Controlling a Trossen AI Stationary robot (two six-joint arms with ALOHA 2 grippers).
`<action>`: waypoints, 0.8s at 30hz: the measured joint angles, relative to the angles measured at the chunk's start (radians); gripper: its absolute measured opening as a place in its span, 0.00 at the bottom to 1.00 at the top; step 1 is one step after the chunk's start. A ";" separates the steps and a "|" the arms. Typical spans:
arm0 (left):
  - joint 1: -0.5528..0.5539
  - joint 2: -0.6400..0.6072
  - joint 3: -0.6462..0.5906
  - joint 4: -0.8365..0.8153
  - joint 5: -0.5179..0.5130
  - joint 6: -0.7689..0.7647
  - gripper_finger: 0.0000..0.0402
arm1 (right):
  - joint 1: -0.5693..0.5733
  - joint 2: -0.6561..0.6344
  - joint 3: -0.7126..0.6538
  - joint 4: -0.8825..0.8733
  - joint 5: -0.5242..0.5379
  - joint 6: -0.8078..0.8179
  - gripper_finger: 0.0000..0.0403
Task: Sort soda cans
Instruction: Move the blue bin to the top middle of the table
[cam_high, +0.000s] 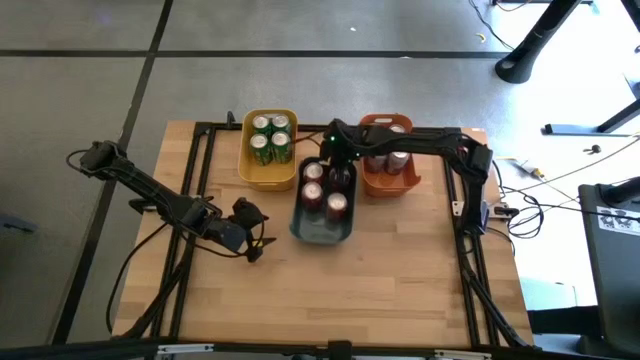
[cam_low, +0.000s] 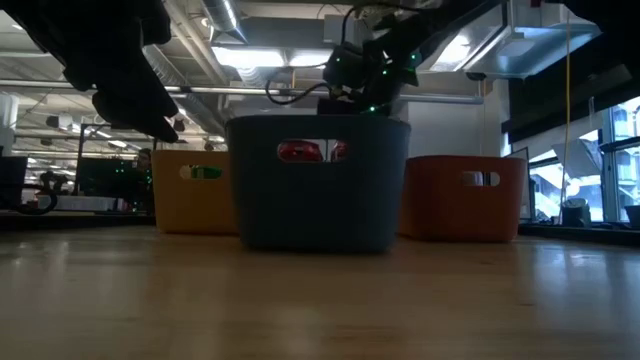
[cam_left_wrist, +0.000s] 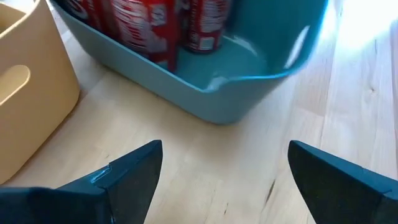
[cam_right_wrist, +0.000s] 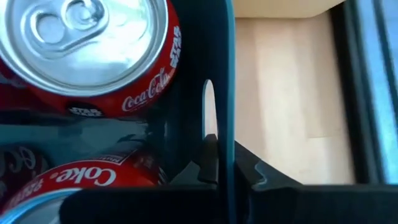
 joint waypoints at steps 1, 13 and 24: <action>0.001 0.000 0.000 0.000 0.000 0.000 0.83 | -0.011 0.001 0.000 0.011 0.000 -0.013 0.02; 0.002 0.000 0.000 0.001 -0.016 -0.035 0.83 | -0.147 0.021 0.000 0.139 -0.011 -0.171 0.01; 0.002 0.000 0.000 0.001 -0.038 -0.038 0.83 | -0.234 0.021 0.000 0.174 -0.055 -0.375 0.01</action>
